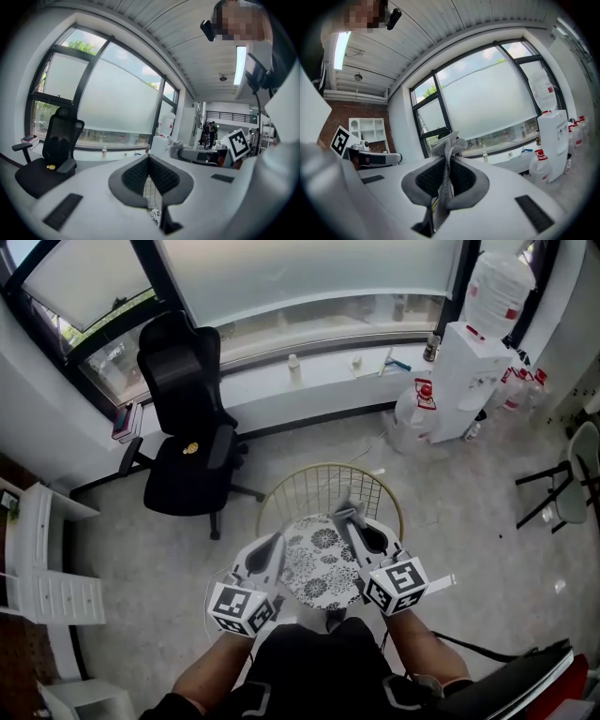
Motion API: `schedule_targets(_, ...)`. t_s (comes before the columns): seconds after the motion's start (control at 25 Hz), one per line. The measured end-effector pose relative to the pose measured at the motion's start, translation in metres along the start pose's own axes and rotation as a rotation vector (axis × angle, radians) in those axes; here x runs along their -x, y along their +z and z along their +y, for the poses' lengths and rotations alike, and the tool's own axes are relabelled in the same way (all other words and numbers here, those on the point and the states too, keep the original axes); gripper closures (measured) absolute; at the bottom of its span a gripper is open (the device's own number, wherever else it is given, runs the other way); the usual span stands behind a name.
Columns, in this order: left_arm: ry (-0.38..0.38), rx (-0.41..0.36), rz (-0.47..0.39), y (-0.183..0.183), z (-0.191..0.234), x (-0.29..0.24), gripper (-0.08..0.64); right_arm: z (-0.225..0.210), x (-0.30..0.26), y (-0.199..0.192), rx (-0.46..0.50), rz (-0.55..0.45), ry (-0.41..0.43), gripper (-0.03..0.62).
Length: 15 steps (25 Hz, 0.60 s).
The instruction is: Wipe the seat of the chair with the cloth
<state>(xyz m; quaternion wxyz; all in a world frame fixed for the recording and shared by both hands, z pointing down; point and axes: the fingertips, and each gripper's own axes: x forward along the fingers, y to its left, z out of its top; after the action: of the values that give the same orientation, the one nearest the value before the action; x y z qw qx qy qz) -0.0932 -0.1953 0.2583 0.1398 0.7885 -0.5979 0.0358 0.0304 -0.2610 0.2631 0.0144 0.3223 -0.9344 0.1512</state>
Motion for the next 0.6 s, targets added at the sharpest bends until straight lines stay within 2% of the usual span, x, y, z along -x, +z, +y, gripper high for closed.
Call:
schedule_targets(0.36,0.083,0.046,0.042,-0.038,0.034,-0.029,0.552,-0.009,-0.055,-0.043,-0.01,0.062,0.099,0.571)
schedule_targets(0.6,0.132,0.067,0.108,-0.085,0.069,-0.04,0.552,-0.01,-0.093,-0.095,-0.038,0.113,0.095,0.571)
